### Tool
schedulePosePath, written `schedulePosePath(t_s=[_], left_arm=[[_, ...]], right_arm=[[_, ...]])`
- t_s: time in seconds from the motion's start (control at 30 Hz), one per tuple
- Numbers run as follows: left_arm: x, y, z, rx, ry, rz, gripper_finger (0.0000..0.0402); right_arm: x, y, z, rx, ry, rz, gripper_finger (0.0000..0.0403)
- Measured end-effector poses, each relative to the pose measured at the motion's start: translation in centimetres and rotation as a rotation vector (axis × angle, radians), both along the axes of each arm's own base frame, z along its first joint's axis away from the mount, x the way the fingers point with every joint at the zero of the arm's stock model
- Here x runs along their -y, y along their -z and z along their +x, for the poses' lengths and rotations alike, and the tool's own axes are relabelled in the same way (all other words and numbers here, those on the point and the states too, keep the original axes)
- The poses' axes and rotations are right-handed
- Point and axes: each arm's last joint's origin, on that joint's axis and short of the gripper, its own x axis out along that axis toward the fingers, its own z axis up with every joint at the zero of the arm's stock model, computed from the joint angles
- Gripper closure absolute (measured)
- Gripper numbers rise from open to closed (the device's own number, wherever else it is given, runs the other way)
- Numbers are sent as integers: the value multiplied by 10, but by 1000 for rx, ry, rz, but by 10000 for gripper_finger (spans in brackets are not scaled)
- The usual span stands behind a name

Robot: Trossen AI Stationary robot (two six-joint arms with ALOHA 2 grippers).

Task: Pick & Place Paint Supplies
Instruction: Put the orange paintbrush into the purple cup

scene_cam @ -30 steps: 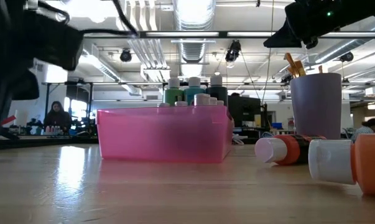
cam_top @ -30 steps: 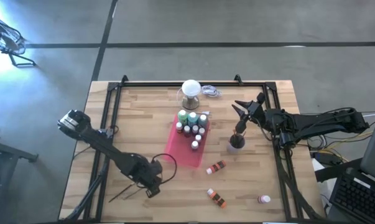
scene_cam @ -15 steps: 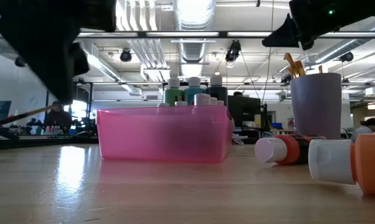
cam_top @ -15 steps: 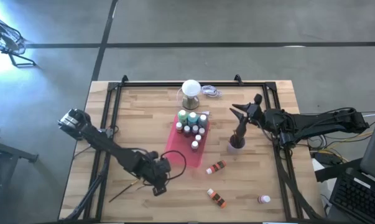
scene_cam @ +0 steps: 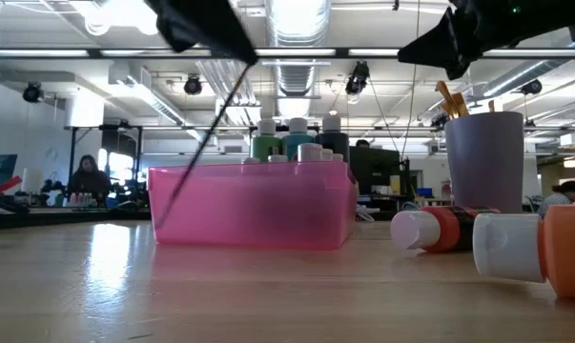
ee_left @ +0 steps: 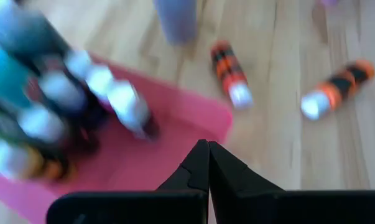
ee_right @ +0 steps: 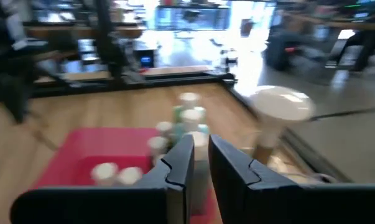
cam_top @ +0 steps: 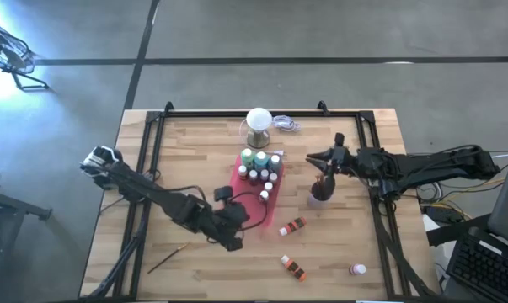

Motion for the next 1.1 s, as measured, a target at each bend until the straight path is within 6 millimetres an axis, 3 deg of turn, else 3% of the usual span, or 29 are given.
schedulePosePath(t_s=[0.2,0.7,1.1], left_arm=[[-8,-22,15,128,7,70,401],[-40,-37,36,269,-27,128,401],[-52,-40,41,288,-44,155,401]], right_arm=[[-6,9,19,-16,-141,25,345],[-29,23,82,-103,-253,-21,280],[-47,17,91,-89,-329,-17,252]])
